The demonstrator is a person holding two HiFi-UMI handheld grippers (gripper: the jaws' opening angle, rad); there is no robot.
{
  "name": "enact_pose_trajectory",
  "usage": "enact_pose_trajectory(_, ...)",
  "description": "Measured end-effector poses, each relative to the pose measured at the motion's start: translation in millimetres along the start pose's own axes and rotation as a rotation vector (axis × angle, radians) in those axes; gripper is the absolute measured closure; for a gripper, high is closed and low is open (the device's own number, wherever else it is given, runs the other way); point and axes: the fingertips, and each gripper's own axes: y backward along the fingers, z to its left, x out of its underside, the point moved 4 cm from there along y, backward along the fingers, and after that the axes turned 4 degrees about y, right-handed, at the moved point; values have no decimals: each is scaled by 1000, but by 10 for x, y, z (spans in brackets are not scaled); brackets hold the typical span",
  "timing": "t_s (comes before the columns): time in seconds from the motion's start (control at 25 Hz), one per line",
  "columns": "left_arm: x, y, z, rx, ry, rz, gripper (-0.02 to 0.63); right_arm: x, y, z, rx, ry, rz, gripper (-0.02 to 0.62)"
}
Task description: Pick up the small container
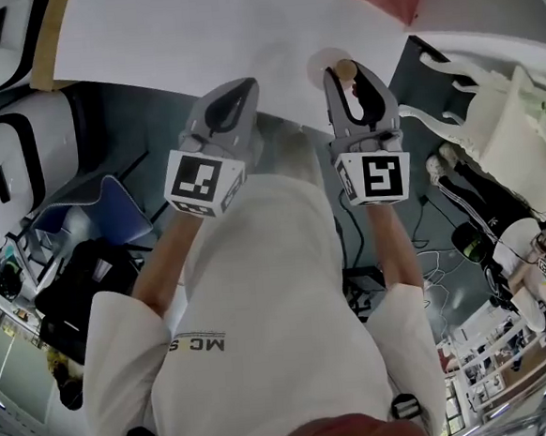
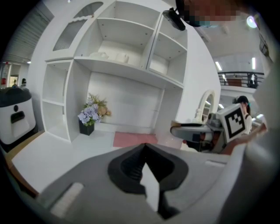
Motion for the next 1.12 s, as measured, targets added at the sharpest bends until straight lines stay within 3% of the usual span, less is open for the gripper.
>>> enact_pose_trajectory(0.52,-287,339,-114,11,-17,-52,606,-424,297,200,6,3,-13,471)
enact_pose_trajectory(1.12,-411,447,-212,3,-33,-98,606,-570,458,155,14,8,-55,471)
